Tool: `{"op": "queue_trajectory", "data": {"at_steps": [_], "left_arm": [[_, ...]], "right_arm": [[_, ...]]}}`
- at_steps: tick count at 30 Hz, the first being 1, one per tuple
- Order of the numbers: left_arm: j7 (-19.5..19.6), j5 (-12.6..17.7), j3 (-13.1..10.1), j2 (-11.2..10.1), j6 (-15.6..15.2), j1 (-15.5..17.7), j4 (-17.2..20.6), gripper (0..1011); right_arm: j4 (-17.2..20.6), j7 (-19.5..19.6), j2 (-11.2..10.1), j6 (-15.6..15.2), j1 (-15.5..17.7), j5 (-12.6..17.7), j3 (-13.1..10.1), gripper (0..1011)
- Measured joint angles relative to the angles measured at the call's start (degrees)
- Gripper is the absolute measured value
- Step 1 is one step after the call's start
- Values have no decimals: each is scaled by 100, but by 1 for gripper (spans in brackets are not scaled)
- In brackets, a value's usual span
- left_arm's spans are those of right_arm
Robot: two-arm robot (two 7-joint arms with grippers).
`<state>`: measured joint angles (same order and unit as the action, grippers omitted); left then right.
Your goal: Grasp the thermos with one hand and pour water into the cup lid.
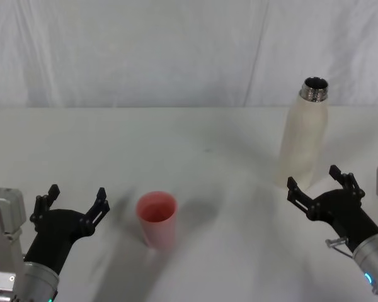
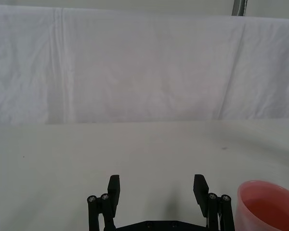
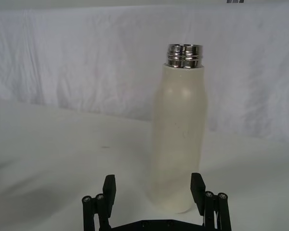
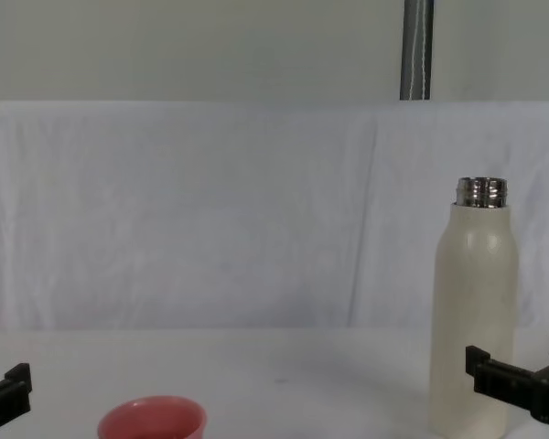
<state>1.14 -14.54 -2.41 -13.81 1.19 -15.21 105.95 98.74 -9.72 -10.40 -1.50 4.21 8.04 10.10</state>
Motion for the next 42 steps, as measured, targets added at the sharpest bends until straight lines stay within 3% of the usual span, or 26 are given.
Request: {"op": "queue_trajectory", "data": {"at_steps": [18, 42], "left_arm": [[0, 0, 0, 0, 0, 0, 0, 1001], [0, 0, 0, 0, 0, 0, 0, 1001]], "right_arm": [[-513, -198, -119, -168, -641, -30, 49, 1001], [-1238, -140, 97, -165, -1105, 81, 84, 1001]]}}
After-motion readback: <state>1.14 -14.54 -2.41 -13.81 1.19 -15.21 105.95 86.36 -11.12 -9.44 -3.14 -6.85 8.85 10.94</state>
